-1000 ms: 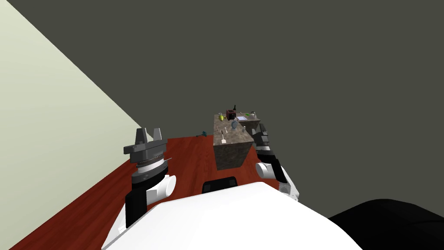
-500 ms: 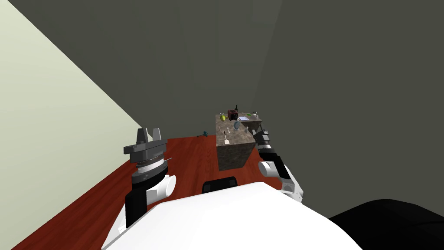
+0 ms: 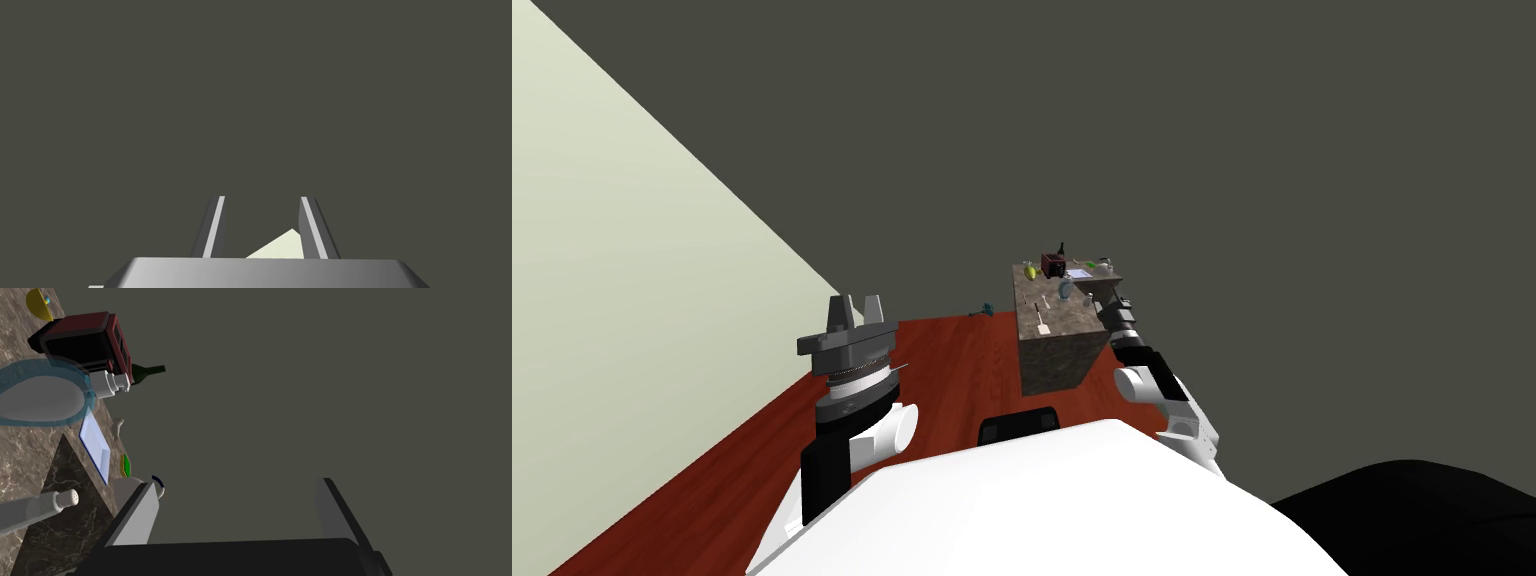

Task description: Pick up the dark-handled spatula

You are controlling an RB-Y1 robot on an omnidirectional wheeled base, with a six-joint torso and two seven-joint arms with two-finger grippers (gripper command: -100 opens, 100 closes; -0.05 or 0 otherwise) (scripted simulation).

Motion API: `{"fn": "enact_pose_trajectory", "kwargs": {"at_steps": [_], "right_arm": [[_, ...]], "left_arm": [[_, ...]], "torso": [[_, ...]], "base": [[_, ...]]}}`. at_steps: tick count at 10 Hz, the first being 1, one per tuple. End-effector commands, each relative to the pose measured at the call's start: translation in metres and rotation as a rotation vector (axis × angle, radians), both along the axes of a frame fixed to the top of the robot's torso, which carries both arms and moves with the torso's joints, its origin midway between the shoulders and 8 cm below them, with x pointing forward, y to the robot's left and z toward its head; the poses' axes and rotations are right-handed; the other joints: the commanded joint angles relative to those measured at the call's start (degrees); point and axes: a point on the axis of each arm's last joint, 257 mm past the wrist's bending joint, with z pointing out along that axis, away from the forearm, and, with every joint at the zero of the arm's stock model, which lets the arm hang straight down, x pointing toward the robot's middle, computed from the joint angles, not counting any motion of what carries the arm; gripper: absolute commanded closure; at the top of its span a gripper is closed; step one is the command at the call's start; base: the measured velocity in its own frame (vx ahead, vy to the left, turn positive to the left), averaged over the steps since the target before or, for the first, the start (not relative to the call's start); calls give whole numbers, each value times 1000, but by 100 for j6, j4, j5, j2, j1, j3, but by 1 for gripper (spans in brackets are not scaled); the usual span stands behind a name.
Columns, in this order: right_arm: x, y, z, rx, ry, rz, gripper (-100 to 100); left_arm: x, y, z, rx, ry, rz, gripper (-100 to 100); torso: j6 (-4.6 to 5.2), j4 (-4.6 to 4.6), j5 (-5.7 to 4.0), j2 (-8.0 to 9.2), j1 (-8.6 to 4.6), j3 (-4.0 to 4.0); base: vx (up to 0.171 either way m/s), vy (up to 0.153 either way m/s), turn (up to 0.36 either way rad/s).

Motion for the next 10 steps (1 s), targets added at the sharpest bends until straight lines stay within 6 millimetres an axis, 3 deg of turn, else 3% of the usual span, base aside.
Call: {"fn": "enact_pose_trajectory", "kwargs": {"at_steps": [1, 10], "right_arm": [[2, -5, -9, 24, 33, 2, -100], [14, -49, -54, 257, 226, 15, -100]], "left_arm": [[0, 0, 0, 0, 0, 0, 0], [0, 0, 0, 0, 0, 0, 0]], "torso": [[0, 0, 0, 0, 0, 0], [0, -1, 0, -1, -4, -1]], "base": [[45, 86, -7], [49, 97, -6]]}}
